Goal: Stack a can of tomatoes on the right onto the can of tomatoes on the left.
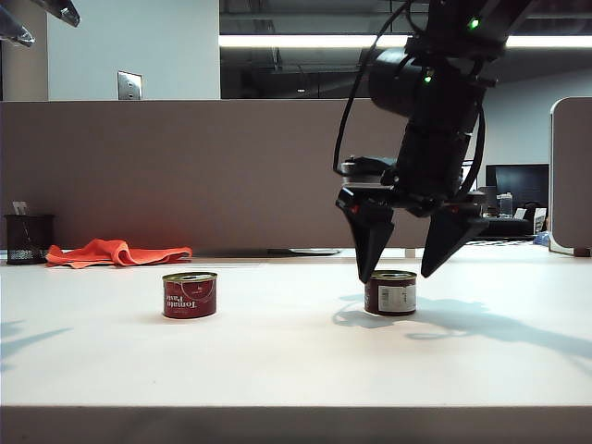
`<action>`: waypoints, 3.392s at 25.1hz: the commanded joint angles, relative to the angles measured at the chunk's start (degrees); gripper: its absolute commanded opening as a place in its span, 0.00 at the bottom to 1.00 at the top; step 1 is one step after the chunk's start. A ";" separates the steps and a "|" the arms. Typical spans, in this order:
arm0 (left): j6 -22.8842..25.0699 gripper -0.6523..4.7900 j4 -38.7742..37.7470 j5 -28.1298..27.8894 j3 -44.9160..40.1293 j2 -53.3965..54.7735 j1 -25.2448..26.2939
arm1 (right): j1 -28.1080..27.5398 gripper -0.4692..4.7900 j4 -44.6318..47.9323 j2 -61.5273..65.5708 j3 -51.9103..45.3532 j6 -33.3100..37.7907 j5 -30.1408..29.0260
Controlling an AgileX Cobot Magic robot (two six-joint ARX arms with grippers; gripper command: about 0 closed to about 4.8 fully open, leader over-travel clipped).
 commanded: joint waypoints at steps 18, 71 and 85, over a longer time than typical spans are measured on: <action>0.00 0.68 0.33 0.26 0.17 -0.11 0.00 | 0.04 0.68 1.01 0.24 0.31 1.49 0.09; 0.00 0.68 -0.11 0.09 0.15 -0.13 0.02 | 20.06 0.73 7.19 12.20 21.94 1.22 -0.11; 0.00 0.68 -0.72 0.09 0.15 -0.13 0.02 | 20.04 0.77 6.10 12.02 21.94 1.03 2.56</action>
